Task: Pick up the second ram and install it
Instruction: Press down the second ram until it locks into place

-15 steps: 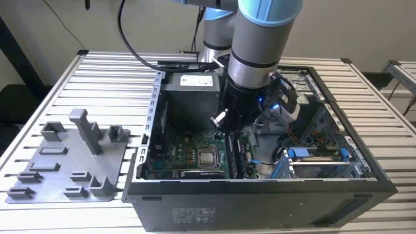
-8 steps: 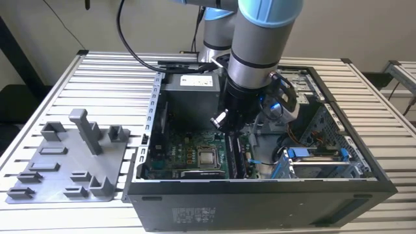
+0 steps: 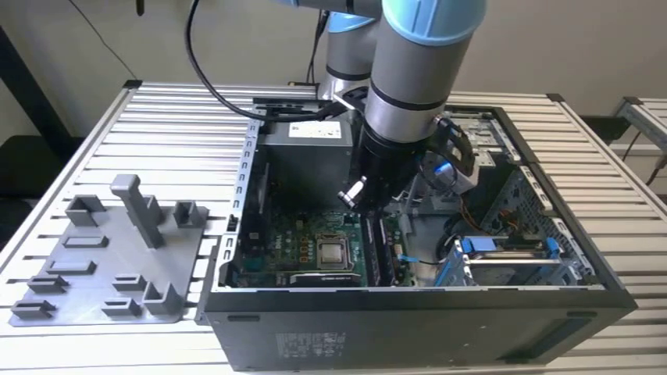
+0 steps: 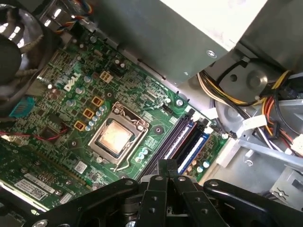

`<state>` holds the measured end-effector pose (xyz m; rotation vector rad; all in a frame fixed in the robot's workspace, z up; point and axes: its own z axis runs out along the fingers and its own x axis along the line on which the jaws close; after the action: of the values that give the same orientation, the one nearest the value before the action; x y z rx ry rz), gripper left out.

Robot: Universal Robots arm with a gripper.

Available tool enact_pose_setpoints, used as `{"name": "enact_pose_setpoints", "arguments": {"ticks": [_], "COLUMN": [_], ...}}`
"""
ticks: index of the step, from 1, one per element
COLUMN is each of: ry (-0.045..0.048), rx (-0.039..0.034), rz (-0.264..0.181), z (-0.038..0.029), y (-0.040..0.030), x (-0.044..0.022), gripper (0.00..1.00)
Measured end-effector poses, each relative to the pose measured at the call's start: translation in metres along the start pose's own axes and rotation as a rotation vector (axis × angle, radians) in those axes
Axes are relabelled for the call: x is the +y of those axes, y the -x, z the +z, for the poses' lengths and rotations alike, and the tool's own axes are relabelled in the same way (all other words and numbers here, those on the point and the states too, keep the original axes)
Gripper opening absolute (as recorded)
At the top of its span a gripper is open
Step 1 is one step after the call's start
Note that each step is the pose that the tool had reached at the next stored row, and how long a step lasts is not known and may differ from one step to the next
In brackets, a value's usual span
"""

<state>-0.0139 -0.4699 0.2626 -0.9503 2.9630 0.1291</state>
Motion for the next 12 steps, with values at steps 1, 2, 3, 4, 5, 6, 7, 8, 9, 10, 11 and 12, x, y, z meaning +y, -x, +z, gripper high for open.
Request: {"name": "enact_pose_setpoints", "arguments": {"ticks": [1, 2, 3, 4, 5, 6, 7, 8, 9, 10, 11, 12], "ry": [0.0009, 0.0019, 0.0027, 0.0037, 0.0047, 0.0060, 0.0077, 0.0090, 0.0102, 0.0117, 0.0132, 0.0146], "rx": [0.0009, 0.0016, 0.0025, 0.0032, 0.0037, 0.0040, 0.0038, 0.0037, 0.0037, 0.0037, 0.0036, 0.0037], "rz": [-0.014, -0.028, -0.041, -0.054, -0.066, -0.077, -0.087, -0.095, -0.104, -0.113, -0.124, -0.134], "z": [0.0000, 0.0001, 0.0000, 0.0000, 0.0000, 0.0000, 0.0000, 0.0000, 0.0000, 0.0000, 0.0000, 0.0000], "y": [0.0000, 0.0000, -0.0001, -0.0001, -0.0001, -0.0002, -0.0003, -0.0002, -0.0002, -0.0003, -0.0004, -0.0004], "x": [0.0000, 0.0000, 0.0000, 0.0000, 0.0000, 0.0000, 0.0001, 0.0001, 0.0001, 0.0001, 0.0002, 0.0003], "gripper": [0.11, 0.11, 0.11, 0.11, 0.11, 0.11, 0.11, 0.11, 0.11, 0.11, 0.11, 0.11]}}
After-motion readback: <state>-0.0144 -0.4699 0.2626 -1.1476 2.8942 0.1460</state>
